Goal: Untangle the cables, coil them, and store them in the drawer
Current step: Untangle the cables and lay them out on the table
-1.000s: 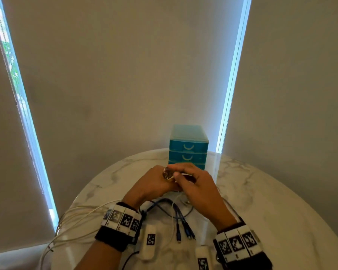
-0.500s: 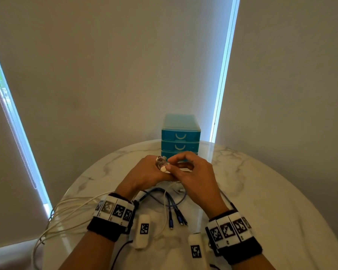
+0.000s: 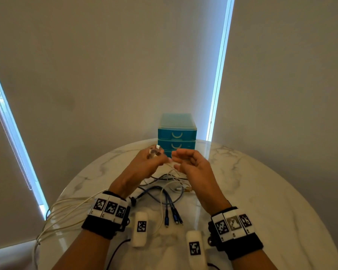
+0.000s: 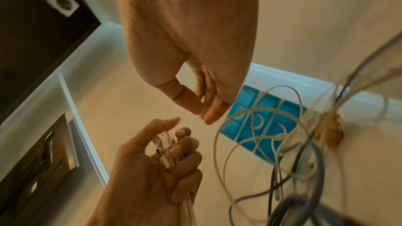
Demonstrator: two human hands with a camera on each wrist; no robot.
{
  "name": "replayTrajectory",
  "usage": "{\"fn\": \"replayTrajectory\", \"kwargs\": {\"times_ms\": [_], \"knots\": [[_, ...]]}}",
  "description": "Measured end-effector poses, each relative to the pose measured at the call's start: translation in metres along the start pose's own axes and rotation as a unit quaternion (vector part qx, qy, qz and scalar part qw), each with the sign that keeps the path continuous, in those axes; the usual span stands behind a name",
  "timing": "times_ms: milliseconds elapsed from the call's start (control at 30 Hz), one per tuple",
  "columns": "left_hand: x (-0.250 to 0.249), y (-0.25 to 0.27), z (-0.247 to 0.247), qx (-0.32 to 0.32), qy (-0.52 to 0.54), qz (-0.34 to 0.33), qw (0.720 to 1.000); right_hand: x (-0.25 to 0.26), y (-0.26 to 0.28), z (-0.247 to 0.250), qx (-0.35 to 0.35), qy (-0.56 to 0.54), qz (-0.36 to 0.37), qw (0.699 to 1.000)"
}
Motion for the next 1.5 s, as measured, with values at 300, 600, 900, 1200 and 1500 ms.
{"fn": "replayTrajectory", "kwargs": {"times_ms": [300, 600, 900, 1200, 1500], "knots": [[-0.013, -0.005, 0.001, 0.029, 0.320, 0.061, 0.945, -0.058, 0.017, -0.059, 0.158, 0.042, -0.139, 0.977], [0.003, -0.011, 0.006, -0.038, 0.229, 0.106, 0.967, -0.068, 0.019, -0.053, 0.156, 0.092, -0.147, 0.972], [-0.007, -0.021, -0.001, -0.028, 0.267, 0.093, 0.959, -0.059, 0.021, -0.056, 0.125, 0.075, -0.097, 0.985], [-0.008, -0.018, -0.016, -0.005, 0.238, 0.099, 0.966, -0.057, 0.019, -0.045, 0.114, 0.081, -0.117, 0.983], [-0.012, -0.020, -0.019, -0.041, 0.113, 0.089, 0.989, -0.059, 0.018, -0.032, 0.105, 0.197, -0.070, 0.972]]}}
Point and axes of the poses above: each hand's wrist, its own y-axis away from the middle knuckle, its own z-axis out of the back of the hand, x = y × z, the point moved 6 cm from there along -y, towards the middle knuckle, and after that the axes turned 14 degrees about -y, right-handed, at the moved point
